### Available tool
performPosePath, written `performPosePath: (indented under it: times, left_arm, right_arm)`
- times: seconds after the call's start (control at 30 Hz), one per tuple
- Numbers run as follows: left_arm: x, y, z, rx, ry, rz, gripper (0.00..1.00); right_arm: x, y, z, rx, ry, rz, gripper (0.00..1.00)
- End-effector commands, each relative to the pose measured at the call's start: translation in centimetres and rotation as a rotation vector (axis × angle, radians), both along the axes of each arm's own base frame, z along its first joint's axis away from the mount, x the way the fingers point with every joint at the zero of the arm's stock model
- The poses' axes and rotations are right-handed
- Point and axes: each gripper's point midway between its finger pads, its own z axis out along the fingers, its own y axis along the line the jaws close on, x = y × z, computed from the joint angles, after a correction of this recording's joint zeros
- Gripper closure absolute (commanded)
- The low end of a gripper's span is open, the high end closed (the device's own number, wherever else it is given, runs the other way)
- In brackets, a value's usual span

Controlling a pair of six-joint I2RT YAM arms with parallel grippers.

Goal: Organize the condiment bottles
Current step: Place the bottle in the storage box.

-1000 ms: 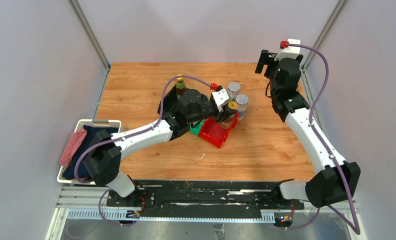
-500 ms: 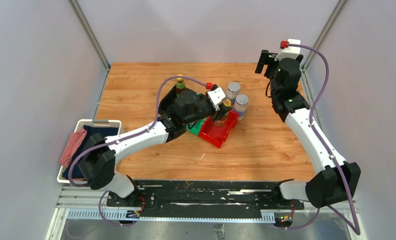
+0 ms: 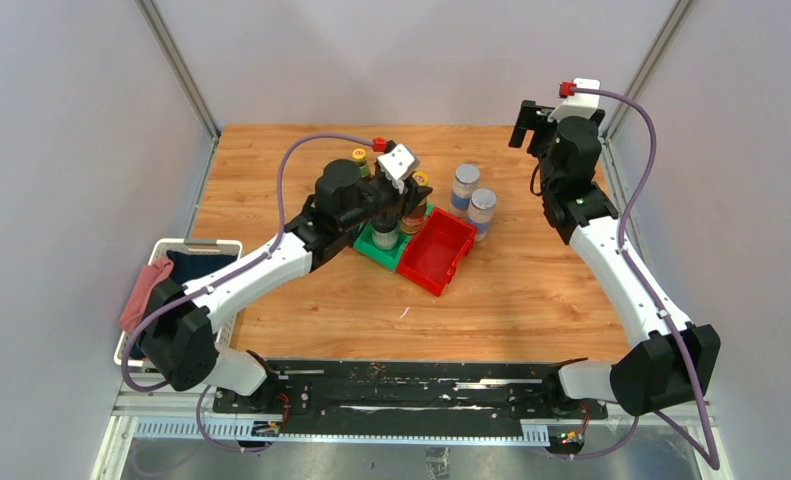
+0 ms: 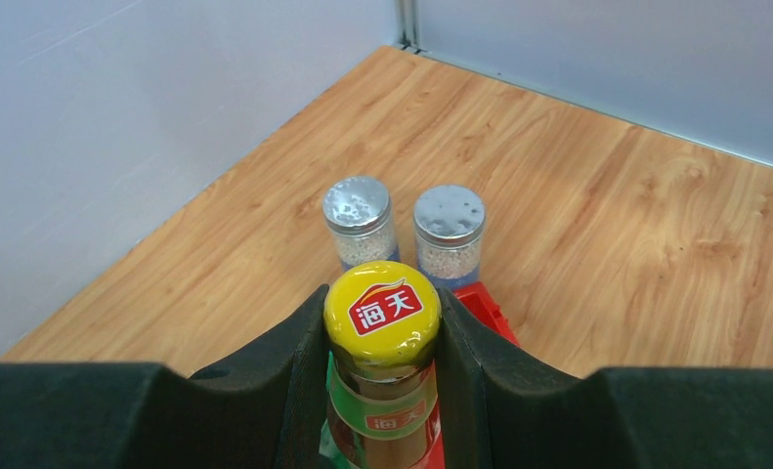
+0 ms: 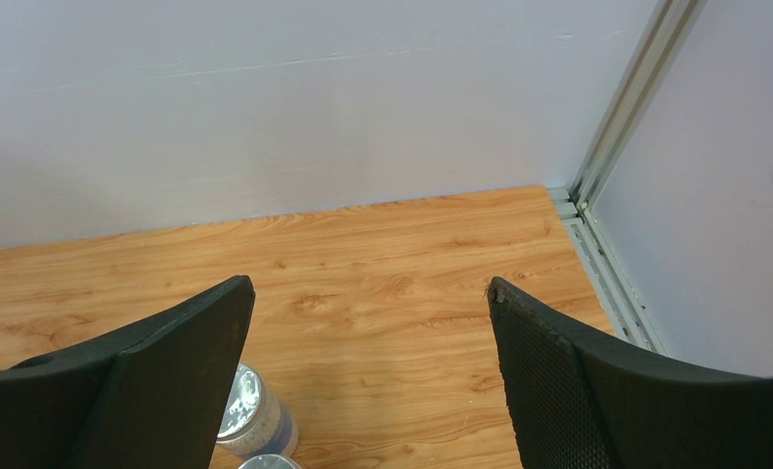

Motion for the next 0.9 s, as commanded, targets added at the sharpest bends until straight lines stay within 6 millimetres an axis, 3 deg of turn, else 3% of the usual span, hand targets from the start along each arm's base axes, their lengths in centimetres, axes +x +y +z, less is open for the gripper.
performPosePath:
  times: [0.0, 0.87]
  left_arm:
    - [-0.2, 0.8, 7.3, -0.123, -0.126, -0.007, 1.00]
    - [2.1, 2.6, 11.6, -0.103, -0.087, 0.107, 1.00]
  right_arm:
    - [-0.4, -0.1, 1.0, 0.028, -0.039, 0.003, 0.07]
    - [-0.3, -0.1, 0.6, 0.027, -0.032, -0.001, 0.07]
